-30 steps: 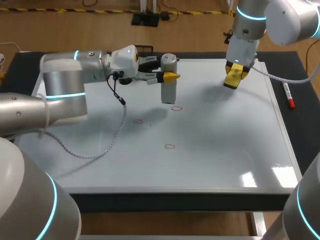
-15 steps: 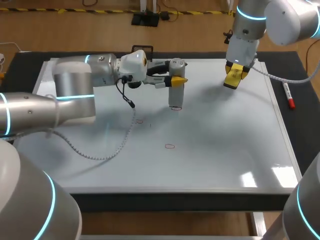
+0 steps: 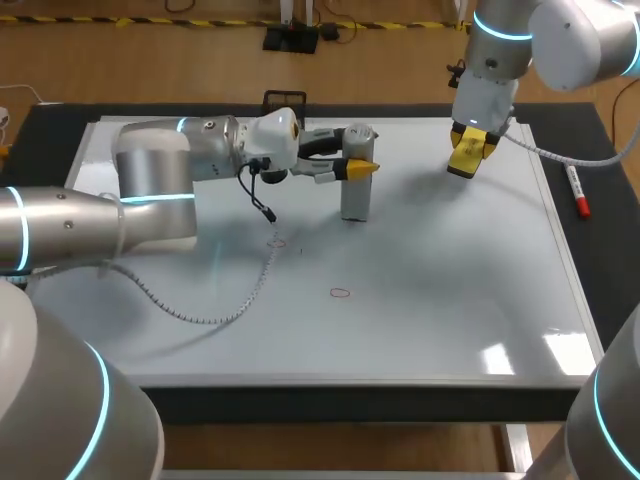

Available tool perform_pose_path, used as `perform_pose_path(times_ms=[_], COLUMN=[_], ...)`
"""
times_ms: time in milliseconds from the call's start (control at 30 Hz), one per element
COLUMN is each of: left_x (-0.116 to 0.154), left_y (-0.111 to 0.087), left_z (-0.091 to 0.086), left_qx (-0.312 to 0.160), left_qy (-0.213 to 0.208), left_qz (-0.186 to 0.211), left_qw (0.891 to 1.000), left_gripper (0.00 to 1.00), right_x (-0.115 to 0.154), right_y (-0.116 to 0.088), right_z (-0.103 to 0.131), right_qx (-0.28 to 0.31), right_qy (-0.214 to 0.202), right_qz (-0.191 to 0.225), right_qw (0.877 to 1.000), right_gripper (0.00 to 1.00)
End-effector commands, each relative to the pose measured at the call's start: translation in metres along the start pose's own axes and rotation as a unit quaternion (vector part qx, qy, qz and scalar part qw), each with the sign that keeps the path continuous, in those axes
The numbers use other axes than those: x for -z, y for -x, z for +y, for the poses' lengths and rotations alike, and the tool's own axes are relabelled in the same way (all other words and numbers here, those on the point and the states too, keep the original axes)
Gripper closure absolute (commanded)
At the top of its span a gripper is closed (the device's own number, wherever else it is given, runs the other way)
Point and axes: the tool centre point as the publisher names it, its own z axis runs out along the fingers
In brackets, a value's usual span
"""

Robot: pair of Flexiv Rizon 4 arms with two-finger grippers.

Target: Pick up the inspection probe, press it on each red-marked spot on the whiteboard one by one, put down the probe, pick up the eraser, and wipe off all the red marks.

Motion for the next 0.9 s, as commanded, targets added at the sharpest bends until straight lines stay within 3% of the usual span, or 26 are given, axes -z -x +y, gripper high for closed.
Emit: perform_pose_path(times_ms=[33, 900], left_x=[-0.0010, -0.0017], left_y=[0.0030, -0.0009], left_z=[0.0046, 0.0134], left_qx=[0.000, 0.003], left_qy=[-0.001, 0.034], left_qz=[0.004, 0.013], left_qw=[1.000, 0.999], left_gripper=[1.00, 1.00], right_x=[0.0010, 0.0010], right_y=[-0.0004, -0.0004], right_z=[-0.0002, -0.0002], right_qx=[0.001, 0.001], right_qy=[-0.001, -0.001], right_qz=[0.001, 0.001], right_qw=[1.000, 1.000], right_gripper=[1.00, 1.00])
